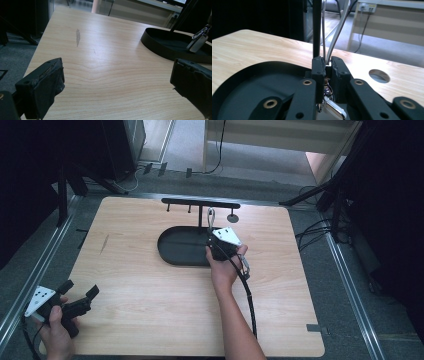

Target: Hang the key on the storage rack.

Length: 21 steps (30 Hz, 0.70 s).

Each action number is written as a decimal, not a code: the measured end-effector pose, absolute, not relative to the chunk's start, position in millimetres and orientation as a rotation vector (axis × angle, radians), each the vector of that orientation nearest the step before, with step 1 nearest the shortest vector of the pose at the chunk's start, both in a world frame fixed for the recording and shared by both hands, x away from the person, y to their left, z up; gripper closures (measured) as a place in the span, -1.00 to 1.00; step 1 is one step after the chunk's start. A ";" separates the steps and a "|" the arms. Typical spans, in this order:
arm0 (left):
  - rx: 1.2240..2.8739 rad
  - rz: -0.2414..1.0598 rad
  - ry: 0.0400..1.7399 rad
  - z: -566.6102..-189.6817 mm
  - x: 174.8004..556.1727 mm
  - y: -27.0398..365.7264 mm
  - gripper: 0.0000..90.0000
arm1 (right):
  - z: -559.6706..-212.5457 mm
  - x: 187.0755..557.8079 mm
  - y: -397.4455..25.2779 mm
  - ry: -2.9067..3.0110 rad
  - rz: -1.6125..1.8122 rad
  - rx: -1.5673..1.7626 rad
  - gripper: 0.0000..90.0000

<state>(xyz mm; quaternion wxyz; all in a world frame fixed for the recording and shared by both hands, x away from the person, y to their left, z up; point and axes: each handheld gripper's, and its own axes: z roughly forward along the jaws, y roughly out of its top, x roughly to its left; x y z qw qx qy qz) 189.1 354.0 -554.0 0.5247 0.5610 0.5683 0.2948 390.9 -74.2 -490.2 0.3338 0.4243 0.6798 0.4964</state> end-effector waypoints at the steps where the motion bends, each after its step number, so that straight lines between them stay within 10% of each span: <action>1: 1.342 0.705 1.360 -554.0 189.1 354.0 -1.00 | -490.5 390.3 -74.4 1.782 1.297 1.102 0.53; 21: 1.344 0.710 1.361 -553.9 189.6 352.7 -1.00 | -487.3 361.3 -139.7 1.751 1.280 1.187 -0.64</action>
